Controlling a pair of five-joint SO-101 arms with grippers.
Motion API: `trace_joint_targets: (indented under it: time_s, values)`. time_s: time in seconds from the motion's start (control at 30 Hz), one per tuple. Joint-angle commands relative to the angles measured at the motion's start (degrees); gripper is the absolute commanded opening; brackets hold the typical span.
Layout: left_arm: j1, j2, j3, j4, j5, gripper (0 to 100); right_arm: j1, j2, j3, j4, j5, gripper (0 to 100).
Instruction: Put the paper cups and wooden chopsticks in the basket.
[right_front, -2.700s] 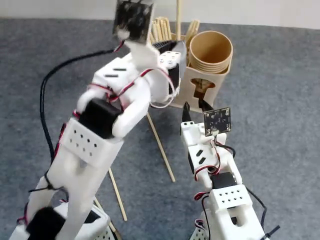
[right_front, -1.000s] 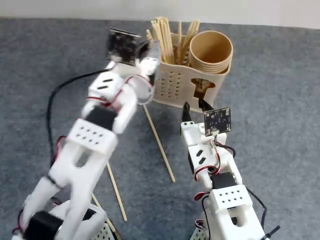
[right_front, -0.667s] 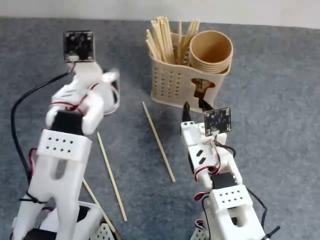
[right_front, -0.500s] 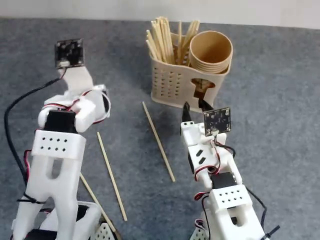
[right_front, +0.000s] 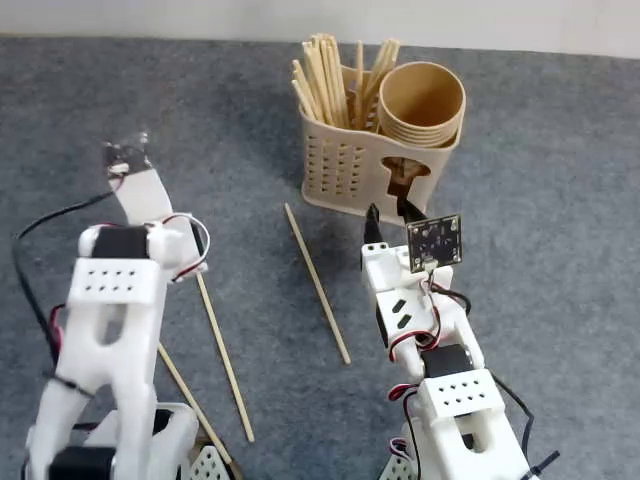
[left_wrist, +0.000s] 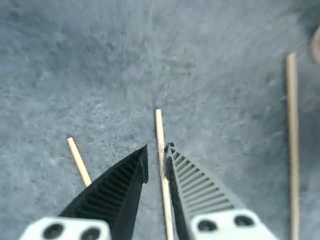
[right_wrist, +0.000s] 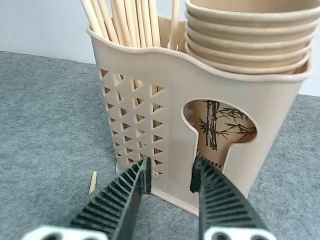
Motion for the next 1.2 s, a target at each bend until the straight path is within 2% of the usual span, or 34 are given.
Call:
trace_joint_targets:
  time_s: [0.0,0.17,0.33,0.6,0.73,1.0,1.17]
  values:
    - [-0.57,6.90,-0.22,-2.64,0.79,7,-0.40,-1.27,-0.22,-1.36,0.70,14.5]
    - [-0.48,18.95,-4.53,-3.78,4.13,7,-0.40,-1.27,-0.22,-1.36,0.70,14.5]
    - [-0.31,28.79,-10.24,-3.78,4.40,7,-0.40,-1.36,-0.22,-1.36,0.70,14.5]
    - [-0.22,38.02,-16.66,-3.78,4.48,7,-0.40,-1.36,-0.22,-1.36,0.70,14.5]
    - [-0.31,38.29,-17.98,-3.34,4.48,7,-0.40,-1.36,-0.22,-1.36,0.70,14.5]
    - [0.84,30.02,-18.33,-0.26,4.48,7,-0.40,-1.36,-0.22,-1.36,0.70,14.5]
    - [1.45,32.92,-17.71,-1.23,4.48,7,-0.40,-1.36,-0.22,-1.36,0.70,14.5]
